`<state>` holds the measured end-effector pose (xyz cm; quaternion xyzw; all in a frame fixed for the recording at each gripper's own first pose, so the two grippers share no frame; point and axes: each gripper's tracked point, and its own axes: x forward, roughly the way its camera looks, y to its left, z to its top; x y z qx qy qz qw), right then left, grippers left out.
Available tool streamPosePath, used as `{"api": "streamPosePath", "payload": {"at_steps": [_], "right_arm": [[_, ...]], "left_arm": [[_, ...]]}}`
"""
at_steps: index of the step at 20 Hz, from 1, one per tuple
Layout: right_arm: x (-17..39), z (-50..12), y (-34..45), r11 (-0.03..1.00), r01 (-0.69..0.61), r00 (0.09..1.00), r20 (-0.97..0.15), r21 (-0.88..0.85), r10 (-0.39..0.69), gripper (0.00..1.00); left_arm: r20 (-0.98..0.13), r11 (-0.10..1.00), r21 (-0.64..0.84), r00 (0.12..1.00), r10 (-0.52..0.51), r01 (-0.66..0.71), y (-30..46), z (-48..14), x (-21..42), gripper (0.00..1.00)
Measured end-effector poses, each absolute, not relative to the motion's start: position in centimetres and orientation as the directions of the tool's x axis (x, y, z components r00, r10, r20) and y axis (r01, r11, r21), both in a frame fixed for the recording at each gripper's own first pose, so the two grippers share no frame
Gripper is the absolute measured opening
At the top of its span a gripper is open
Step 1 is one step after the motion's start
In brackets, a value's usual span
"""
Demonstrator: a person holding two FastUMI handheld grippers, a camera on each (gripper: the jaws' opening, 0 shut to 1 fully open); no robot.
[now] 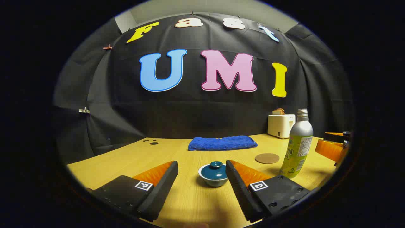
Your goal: Open the teacup lid with one hand, grasp the water bottle and pour water into the teacup with the other hand; after pouring, place the water bottle on the coaster and then close the teacup lid.
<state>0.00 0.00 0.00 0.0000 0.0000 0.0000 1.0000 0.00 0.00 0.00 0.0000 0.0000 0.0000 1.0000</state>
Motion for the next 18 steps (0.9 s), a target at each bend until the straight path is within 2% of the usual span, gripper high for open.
{"api": "streamPosePath", "payload": {"at_steps": [4, 18], "right_arm": [[0.61, -1.49, 0.63, 1.000, -0.020, 0.997, -0.069, -0.012, 0.020, 0.99], [1.05, -1.39, 0.53, 1.000, -0.025, 0.998, -0.066, -0.016, 0.023, 0.98]], "left_arm": [[0.000, 1.000, -0.003, 1.000, 0.009, -0.009, 0.12, -0.12, 0.26, 0.95], [0.002, 1.000, -0.001, 1.000, 0.016, -0.016, 0.33, -0.26, 0.25, 0.95]]}}
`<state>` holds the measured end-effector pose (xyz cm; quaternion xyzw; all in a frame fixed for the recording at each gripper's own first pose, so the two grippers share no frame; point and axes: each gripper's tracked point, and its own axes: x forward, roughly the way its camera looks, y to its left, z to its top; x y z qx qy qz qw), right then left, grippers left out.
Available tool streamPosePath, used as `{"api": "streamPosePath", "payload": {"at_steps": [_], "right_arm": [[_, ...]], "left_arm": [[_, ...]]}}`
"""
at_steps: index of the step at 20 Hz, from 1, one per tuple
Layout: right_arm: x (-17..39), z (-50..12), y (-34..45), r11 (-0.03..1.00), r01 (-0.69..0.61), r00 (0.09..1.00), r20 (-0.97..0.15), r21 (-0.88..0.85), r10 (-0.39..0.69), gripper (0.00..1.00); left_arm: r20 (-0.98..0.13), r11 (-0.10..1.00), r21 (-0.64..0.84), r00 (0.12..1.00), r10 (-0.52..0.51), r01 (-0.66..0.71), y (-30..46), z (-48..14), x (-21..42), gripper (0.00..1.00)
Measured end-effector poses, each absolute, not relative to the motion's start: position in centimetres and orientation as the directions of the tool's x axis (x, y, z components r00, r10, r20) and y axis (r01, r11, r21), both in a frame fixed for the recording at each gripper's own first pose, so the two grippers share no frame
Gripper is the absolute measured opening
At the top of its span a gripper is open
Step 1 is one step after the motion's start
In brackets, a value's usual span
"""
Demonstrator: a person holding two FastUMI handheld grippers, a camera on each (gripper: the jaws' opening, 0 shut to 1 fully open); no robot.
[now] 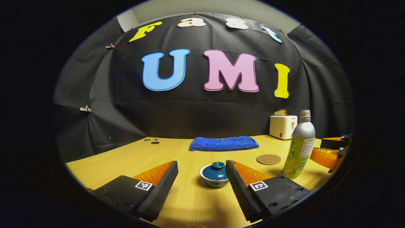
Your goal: Open the teacup lid with one hand, grasp the water bottle and pour water into the teacup with the other hand; after pouring, place the water bottle on the coaster and then close the teacup lid.
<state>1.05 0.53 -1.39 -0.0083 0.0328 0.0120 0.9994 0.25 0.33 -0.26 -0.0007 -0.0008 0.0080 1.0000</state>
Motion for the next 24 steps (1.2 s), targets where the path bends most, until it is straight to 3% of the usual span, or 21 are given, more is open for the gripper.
{"api": "streamPosePath", "payload": {"at_steps": [9, 13, 20, 24], "right_arm": [[1.8, -1.5, 0.7, 1.000, -0.016, 0.998, -0.065, -0.017, 0.015, 0.98], [1.8, -1.5, 1.0, 0.999, -0.034, 0.997, -0.065, -0.015, 0.033, 0.99], [1.8, -1.5, 1.2, 0.999, -0.042, 0.997, -0.066, -0.015, 0.041, 0.98], [1.8, -1.6, 1.3, 0.999, -0.050, 0.997, -0.067, -0.014, 0.049, 0.98]], "left_arm": [[-0.001, 0.999, 0.005, 0.999, 0.046, -0.046, 0.7, -0.4, 0.6, 0.96], [-0.023, 0.998, 0.035, 0.998, -0.057, 0.058, -1.2, -0.7, 2.3, 0.95], [-0.108, 0.986, 0.063, 0.983, -0.149, 0.156, -2.7, -2.0, 6.2, 0.95], [-0.154, 0.984, 0.052, 0.975, -0.161, 0.171, -2.7, -2.7, 7.8, 0.87]]}}
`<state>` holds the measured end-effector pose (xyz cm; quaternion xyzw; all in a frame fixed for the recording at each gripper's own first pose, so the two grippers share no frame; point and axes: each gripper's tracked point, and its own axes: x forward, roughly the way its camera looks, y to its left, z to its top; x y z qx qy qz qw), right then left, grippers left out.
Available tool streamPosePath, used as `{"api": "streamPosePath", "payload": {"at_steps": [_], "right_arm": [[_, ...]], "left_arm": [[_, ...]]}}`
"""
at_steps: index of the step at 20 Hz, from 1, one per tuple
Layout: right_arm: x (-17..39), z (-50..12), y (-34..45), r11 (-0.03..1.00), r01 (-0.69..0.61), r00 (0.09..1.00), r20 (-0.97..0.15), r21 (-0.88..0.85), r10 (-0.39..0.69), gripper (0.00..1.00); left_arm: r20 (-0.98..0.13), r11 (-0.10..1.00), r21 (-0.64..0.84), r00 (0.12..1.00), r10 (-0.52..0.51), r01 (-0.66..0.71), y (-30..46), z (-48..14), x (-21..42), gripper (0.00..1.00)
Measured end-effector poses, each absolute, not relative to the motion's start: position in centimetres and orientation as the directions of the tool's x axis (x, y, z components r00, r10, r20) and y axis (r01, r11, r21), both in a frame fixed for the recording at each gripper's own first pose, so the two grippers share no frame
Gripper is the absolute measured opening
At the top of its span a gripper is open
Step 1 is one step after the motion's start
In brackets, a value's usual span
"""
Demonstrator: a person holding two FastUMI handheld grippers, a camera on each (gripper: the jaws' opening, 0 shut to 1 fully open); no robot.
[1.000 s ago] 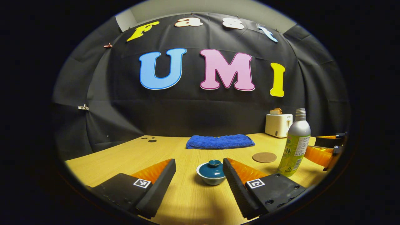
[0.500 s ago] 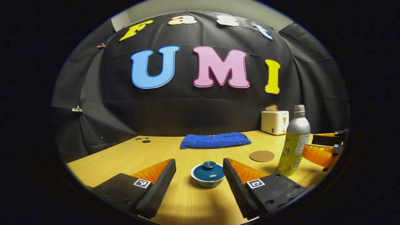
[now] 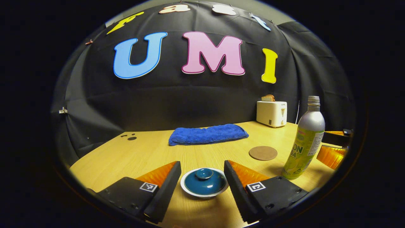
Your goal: Open the teacup lid with one hand, grasp the water bottle and pour water into the teacup with the other hand; after pouring, place the water bottle on the coaster and then close the teacup lid.
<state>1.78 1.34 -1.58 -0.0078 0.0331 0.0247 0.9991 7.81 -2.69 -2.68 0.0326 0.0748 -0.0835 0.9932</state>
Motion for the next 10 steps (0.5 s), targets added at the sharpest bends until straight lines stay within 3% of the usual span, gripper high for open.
{"api": "streamPosePath", "payload": {"at_steps": [4, 8, 10], "right_arm": [[1.9, -1.6, 1.5, 0.998, -0.059, 0.996, -0.067, -0.013, 0.058, 0.98], [1.9, -1.6, 1.6, 0.998, -0.066, 0.996, -0.068, -0.013, 0.065, 0.98], [1.8, -1.7, 1.6, 0.998, -0.066, 0.996, -0.067, -0.012, 0.065, 0.98]], "left_arm": [[-0.182, 0.976, 0.092, 0.967, -0.177, 0.196, -3.5, -3.2, 8.6, 0.81], [-0.210, 0.971, 0.124, 0.962, -0.174, 0.203, -4.0, -3.7, 9.1, 0.55], [-0.221, 0.969, 0.135, 0.959, -0.174, 0.207, -4.1, -3.9, 8.9, 0.51]]}}
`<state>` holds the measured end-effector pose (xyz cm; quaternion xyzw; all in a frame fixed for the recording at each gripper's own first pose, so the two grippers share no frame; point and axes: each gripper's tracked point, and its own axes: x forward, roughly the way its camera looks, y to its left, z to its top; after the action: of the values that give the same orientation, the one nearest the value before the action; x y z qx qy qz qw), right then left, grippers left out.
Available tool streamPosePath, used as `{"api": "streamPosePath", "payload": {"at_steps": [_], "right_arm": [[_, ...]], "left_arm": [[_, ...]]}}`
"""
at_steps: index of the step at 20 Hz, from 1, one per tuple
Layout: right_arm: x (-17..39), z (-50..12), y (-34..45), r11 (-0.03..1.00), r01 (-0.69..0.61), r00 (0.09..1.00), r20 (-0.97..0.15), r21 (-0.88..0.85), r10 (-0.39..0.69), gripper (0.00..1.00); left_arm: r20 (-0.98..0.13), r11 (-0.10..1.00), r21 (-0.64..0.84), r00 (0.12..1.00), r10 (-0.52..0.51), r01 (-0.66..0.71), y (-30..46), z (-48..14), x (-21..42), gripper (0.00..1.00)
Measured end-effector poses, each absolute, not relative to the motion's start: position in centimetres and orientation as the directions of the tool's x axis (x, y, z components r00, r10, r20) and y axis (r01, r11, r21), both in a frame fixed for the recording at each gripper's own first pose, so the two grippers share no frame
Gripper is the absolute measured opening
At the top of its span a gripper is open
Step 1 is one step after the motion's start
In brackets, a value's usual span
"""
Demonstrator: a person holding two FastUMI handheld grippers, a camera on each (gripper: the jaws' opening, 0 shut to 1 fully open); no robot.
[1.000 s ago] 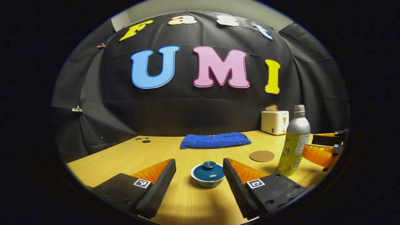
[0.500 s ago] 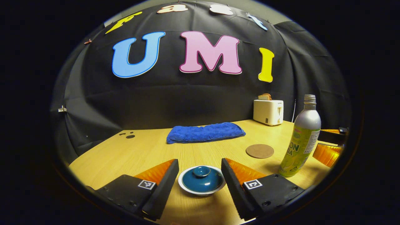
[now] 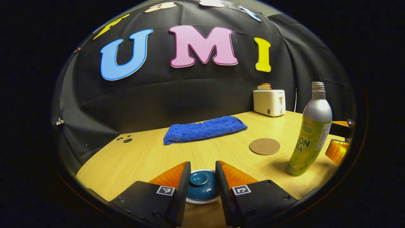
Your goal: Open the teacup lid with one hand, grasp the water bottle and pour water into the teacup with the other hand; after pouring, place the water bottle on the coaster and then close the teacup lid.
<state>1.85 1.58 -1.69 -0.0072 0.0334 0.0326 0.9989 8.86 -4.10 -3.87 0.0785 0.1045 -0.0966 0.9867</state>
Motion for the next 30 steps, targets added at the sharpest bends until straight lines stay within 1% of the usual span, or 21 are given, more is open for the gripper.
{"api": "streamPosePath", "payload": {"at_steps": [1, 4, 6, 7, 11, 17, 21, 27, 30], "right_arm": [[1.8, -1.7, 1.6, 0.998, -0.066, 0.996, -0.068, -0.012, 0.065, 0.98], [1.8, -1.7, 1.9, 0.997, -0.080, 0.995, -0.068, -0.012, 0.079, 0.98], [1.8, -1.6, 1.8, 0.997, -0.081, 0.995, -0.067, -0.011, 0.080, 0.98], [1.8, -1.6, 1.8, 0.997, -0.081, 0.995, -0.067, -0.011, 0.080, 0.98], [1.8, -1.7, 1.8, 0.997, -0.081, 0.994, -0.068, -0.011, 0.080, 0.98], [1.8, -1.7, 1.8, 0.997, -0.081, 0.994, -0.068, -0.012, 0.080, 0.98], [2.0, -1.6, 1.6, 0.998, -0.070, 0.996, -0.065, -0.013, 0.069, 0.98], [2.8, -1.8, 2.1, 0.997, -0.074, 0.995, -0.068, -0.013, 0.073, 0.98], [3.5, -1.9, 2.0, 0.998, -0.058, 0.996, -0.068, -0.014, 0.057, 0.98]], "left_arm": [[-0.223, 0.969, 0.137, 0.959, -0.173, 0.207, -4.1, -3.9, 9.0, 0.52], [-0.216, 0.972, 0.133, 0.963, -0.162, 0.194, -4.1, -3.7, 9.0, 0.50], [-0.205, 0.975, 0.127, 0.967, -0.152, 0.180, -3.9, -3.5, 9.3, 0.44], [-0.203, 0.976, 0.126, 0.967, -0.151, 0.179, -3.7, -3.6, 9.4, 0.35], [-0.198, 0.978, 0.135, 0.971, -0.133, 0.162, -3.5, -3.5, 9.1, 0.33], [-0.094, 0.988, 0.082, 0.988, -0.120, 0.128, -2.4, -1.9, 8.2, 0.29], [-0.095, 0.992, 0.065, 0.990, -0.103, 0.109, -1.4, -2.1, 7.0, 0.29], [-0.044, 0.994, 0.109, 0.999, -0.019, 0.023, 3.3, -1.5, 4.1, 0.29], [-0.033, 0.996, 0.090, 0.999, 0.020, -0.017, 5.9, -1.5, 3.5, 0.29]]}}
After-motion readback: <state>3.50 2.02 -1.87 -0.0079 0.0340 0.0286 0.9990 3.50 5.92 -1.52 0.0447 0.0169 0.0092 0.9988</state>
